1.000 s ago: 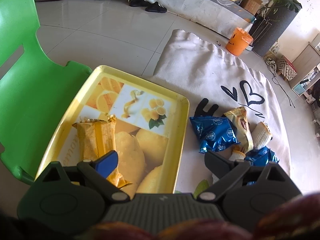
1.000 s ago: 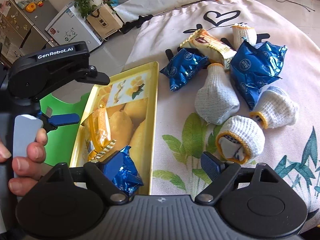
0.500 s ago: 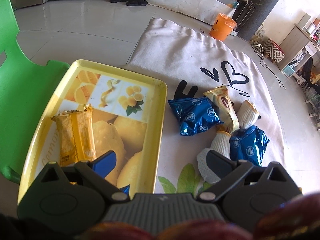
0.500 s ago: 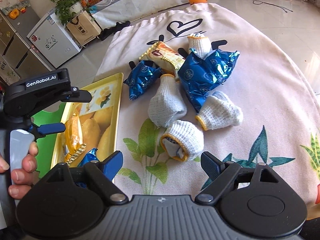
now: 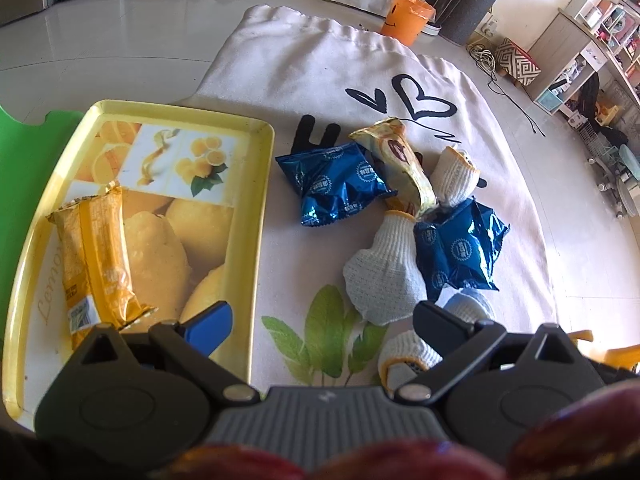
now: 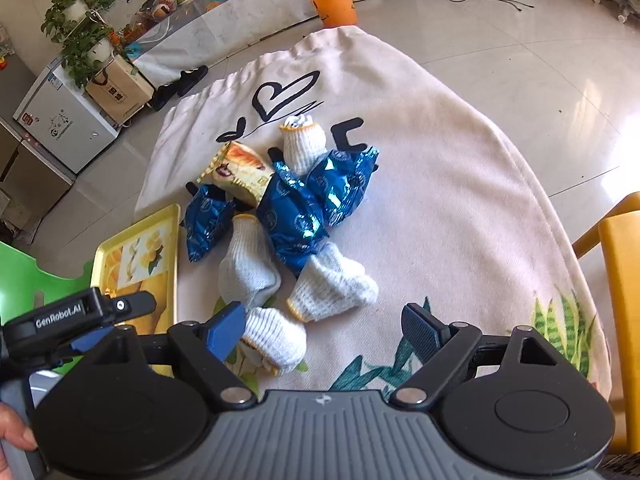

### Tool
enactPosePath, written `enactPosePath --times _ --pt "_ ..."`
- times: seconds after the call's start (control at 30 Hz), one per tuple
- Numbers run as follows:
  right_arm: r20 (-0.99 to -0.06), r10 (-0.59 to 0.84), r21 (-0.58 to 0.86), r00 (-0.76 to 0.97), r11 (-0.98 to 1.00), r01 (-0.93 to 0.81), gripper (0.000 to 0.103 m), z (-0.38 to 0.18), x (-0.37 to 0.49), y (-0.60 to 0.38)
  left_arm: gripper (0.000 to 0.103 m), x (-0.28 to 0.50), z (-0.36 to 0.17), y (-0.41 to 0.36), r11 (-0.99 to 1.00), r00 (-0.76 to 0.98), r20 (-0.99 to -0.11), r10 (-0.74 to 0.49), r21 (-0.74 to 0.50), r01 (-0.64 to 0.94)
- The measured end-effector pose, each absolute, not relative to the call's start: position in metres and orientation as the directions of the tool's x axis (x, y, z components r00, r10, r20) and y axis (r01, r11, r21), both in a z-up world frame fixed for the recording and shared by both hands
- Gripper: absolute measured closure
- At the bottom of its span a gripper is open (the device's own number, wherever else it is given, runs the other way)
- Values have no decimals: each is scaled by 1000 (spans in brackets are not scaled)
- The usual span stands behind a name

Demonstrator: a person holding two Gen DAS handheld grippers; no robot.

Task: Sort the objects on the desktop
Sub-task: 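Withdraw both open tools from the tray toward the remaining pile, then lower the right tool onto a blue foil packet and close while the left tool moves over the gloves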

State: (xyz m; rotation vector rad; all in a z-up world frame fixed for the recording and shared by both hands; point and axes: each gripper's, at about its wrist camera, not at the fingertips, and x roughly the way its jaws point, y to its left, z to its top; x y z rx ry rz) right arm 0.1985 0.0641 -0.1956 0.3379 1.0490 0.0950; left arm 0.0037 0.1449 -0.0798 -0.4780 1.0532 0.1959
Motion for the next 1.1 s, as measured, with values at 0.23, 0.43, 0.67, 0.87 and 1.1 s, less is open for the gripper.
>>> enactPosePath --times 0.23,0.43,0.67,0.87,1.1 --pt "-809 277 408 519 900 156 17 -203 221 45 3 11 -91 124 902 460 -883 -98 -273 -334" --pt "-784 317 454 533 879 145 17 -206 237 48 3 19 -100 106 917 435 -893 -111 -261 -302" --pt "-776 357 499 520 852 159 17 -215 250 49 1 27 -108 88 929 419 -899 -132 -259 -264" --pt "-768 371 523 522 833 179 17 -217 257 46 1 34 -116 68 952 396 -907 -144 -236 -194" --pt "-775 375 527 508 827 195 17 -222 264 40 1 40 -131 39 980 356 -922 -152 -188 -67"
